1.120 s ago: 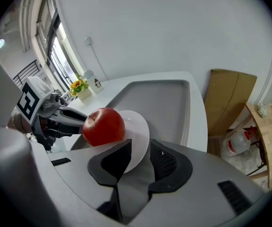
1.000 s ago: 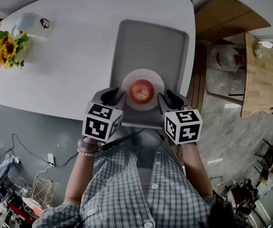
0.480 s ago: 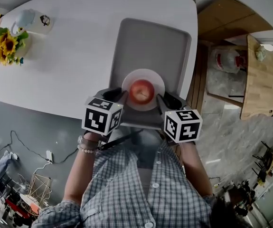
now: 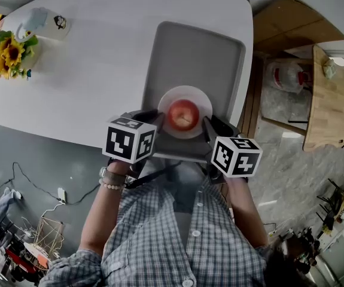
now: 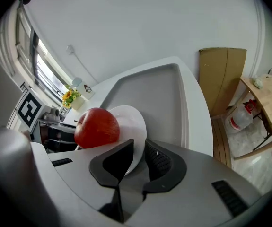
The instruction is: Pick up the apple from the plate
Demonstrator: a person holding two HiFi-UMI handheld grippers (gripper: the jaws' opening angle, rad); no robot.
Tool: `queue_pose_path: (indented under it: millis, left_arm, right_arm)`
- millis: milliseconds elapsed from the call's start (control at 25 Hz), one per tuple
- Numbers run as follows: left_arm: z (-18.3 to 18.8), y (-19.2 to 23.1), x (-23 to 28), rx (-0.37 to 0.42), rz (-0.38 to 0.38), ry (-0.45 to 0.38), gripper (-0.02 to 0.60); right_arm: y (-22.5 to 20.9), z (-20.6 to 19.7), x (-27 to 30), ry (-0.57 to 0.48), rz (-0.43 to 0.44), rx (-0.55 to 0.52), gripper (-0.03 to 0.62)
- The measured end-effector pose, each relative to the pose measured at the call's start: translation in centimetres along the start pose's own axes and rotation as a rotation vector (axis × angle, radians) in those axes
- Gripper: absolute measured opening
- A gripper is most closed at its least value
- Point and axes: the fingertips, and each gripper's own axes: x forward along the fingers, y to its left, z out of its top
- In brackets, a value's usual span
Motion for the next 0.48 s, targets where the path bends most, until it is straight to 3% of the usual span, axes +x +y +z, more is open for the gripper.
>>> queue_pose_path:
  millis: [480]
  left_arm:
    - [1.2,0.4,-1.3,-0.049,-0.026,-0.015,0.049]
  right_arm:
    - [1.1,0.8,-0.4,-0.003,-0.029,0.028,0.078]
